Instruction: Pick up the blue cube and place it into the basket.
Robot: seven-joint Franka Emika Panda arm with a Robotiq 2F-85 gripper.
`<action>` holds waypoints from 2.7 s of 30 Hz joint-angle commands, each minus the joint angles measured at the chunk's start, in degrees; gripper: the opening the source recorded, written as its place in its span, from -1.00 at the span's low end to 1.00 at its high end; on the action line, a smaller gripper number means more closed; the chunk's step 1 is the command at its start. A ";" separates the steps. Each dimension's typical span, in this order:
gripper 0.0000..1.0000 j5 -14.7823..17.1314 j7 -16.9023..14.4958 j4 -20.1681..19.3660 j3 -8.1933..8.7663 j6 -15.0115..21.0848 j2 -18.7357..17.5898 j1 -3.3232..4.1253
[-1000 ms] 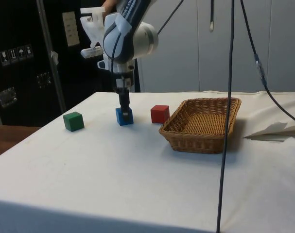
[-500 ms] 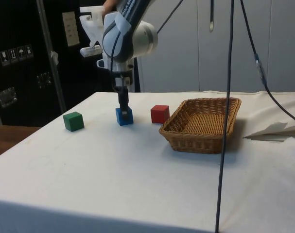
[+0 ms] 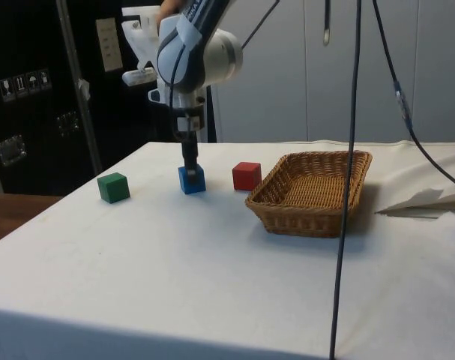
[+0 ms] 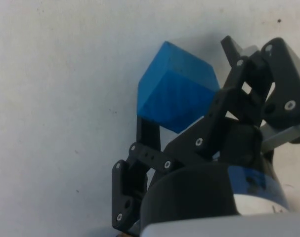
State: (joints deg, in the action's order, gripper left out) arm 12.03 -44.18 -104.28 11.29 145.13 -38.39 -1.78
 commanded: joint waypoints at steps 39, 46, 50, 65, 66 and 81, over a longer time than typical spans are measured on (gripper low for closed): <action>-0.98 0.06 0.06 -3.09 0.34 -2.41 5.61 0.06; -0.98 0.17 0.74 -5.84 0.52 -3.04 8.88 0.06; -0.98 0.17 1.20 -7.68 0.63 -3.38 10.94 0.06; -0.98 0.00 2.86 -14.21 1.09 -3.44 17.53 0.06; -0.98 0.00 2.98 -14.67 1.15 -3.44 17.99 0.06; -0.98 -0.11 3.84 -21.26 1.95 -3.44 24.35 0.06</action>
State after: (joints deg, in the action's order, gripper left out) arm 12.15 -40.68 -124.96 13.06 141.58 -14.67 -1.78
